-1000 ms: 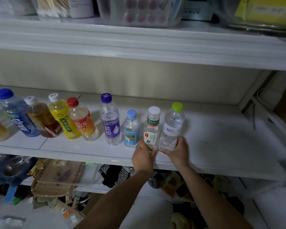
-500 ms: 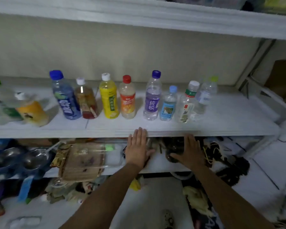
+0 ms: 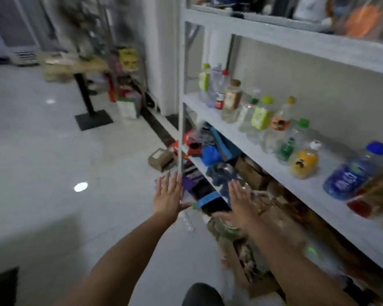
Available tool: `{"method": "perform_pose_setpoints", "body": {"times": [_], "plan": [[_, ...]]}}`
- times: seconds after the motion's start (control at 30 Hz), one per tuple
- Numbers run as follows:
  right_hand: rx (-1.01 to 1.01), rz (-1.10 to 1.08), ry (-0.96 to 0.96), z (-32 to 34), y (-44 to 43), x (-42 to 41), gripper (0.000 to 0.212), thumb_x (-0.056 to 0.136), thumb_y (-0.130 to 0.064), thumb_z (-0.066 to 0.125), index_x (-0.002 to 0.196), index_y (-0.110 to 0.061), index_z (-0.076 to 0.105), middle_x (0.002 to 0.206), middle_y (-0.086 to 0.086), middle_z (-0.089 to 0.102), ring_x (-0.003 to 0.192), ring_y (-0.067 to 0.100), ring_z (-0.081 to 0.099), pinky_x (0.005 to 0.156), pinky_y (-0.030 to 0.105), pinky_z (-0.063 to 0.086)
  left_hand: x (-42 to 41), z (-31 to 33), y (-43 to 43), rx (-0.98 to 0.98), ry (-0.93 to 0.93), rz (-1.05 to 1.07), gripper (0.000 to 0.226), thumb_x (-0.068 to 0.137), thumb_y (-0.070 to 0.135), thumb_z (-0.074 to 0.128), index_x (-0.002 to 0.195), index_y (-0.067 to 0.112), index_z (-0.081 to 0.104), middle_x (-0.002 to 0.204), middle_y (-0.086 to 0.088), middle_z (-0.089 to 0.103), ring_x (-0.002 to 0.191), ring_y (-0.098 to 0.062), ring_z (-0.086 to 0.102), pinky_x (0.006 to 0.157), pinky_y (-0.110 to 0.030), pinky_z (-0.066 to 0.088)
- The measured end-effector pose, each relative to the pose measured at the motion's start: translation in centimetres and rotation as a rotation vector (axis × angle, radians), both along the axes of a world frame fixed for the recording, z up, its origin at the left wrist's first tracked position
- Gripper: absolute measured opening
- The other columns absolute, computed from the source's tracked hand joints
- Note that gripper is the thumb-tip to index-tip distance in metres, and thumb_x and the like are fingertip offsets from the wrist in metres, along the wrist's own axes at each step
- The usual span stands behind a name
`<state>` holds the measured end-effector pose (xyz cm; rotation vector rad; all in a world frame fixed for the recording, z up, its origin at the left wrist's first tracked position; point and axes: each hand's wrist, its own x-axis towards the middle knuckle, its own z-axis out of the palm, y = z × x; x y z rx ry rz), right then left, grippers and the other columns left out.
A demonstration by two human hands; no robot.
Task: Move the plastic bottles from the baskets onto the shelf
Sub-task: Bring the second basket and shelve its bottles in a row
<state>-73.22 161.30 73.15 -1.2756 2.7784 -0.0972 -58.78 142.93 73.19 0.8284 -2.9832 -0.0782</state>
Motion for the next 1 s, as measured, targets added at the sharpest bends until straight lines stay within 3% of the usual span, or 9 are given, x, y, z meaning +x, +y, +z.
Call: {"method": "perform_pose_setpoints", "body": {"times": [0.07,0.13,0.17,0.27,0.33,0.67,0.8,1.0], "plan": [[0.053,0.153,-0.045,0.5,-6.3,1.9,0.127,0.065,-0.093,0.021,0.151,-0.003,-0.004,0.159,0.013,-0.006,0.148,0.027,-0.001,0.118,0.039,-0.002,5.0,-0.3,-4.2,0.015,-0.016,0.201,0.096,0.090,0.066,0.038,0.153,0.015,-0.012,0.160,-0.005,-0.018,0.147,-0.028,-0.017,0.113,-0.043,-0.018],[0.039,0.290,-0.094,0.4,-12.2,4.2,0.144,0.040,-0.100,0.001,0.150,-0.008,-0.010,0.159,0.010,-0.014,0.147,0.025,-0.009,0.117,0.039,-0.006,10.0,-0.5,-7.4,0.028,-0.022,0.389,0.095,0.090,0.067,0.035,0.152,0.013,-0.014,0.160,-0.006,-0.019,0.147,-0.029,-0.017,0.115,-0.045,-0.015],[0.037,0.350,-0.115,0.1,-15.1,5.5,0.145,0.038,-0.099,-0.002,0.150,-0.008,-0.010,0.159,0.009,-0.014,0.147,0.025,-0.009,0.117,0.039,-0.006,12.4,-0.7,-8.7,0.036,-0.019,0.468,0.095,0.091,0.066,0.034,0.152,0.013,-0.014,0.160,-0.006,-0.019,0.147,-0.030,-0.017,0.115,-0.045,-0.015],[0.007,0.548,-0.176,-0.4,-22.9,10.7,0.122,0.070,-0.083,0.041,0.151,-0.008,-0.010,0.159,0.007,-0.014,0.147,0.024,-0.010,0.119,0.039,-0.004,19.1,-1.2,-11.8,0.055,-0.017,0.669,0.094,0.091,0.065,0.036,0.152,0.012,-0.014,0.160,-0.006,-0.018,0.147,-0.030,-0.017,0.115,-0.047,-0.013],[0.021,0.680,-0.141,-0.7,-27.7,14.0,0.113,0.080,-0.068,0.053,0.150,-0.006,-0.011,0.159,0.009,-0.015,0.147,0.021,-0.013,0.118,0.037,-0.009,22.8,-1.7,-13.6,0.048,-0.022,0.806,0.096,0.091,0.065,0.037,0.152,0.013,-0.015,0.160,-0.006,-0.018,0.147,-0.029,-0.017,0.117,-0.048,-0.011],[0.004,1.067,-0.079,-1.7,-49.8,21.9,0.113,0.081,-0.067,0.053,0.150,-0.006,-0.012,0.159,0.008,-0.014,0.147,0.020,-0.011,0.117,0.035,-0.008,31.1,-2.4,-27.1,0.127,-0.040,1.233,0.097,0.090,0.067,0.035,0.152,0.012,-0.016,0.160,-0.006,-0.019,0.147,-0.029,-0.015,0.116,-0.049,-0.009],[0.054,1.204,0.034,-1.4,-57.5,22.5,0.115,0.080,-0.069,0.052,0.150,-0.006,-0.013,0.159,0.008,-0.015,0.147,0.021,-0.012,0.117,0.035,-0.007,31.5,-2.5,-32.7,0.204,0.094,1.366,0.093,0.092,0.066,0.031,0.152,0.013,-0.015,0.159,-0.006,-0.020,0.146,-0.028,-0.018,0.116,-0.049,-0.011],[0.070,1.491,0.114,0.5,-65.9,31.1,0.114,0.081,-0.068,0.053,0.149,-0.004,-0.014,0.159,0.010,-0.012,0.147,0.023,-0.007,0.117,0.036,-0.006,40.7,-2.6,-32.8,0.193,0.177,1.662,0.091,0.091,0.067,0.031,0.153,0.015,-0.012,0.159,-0.006,-0.020,0.147,-0.027,-0.018,0.117,-0.048,-0.008]]}}
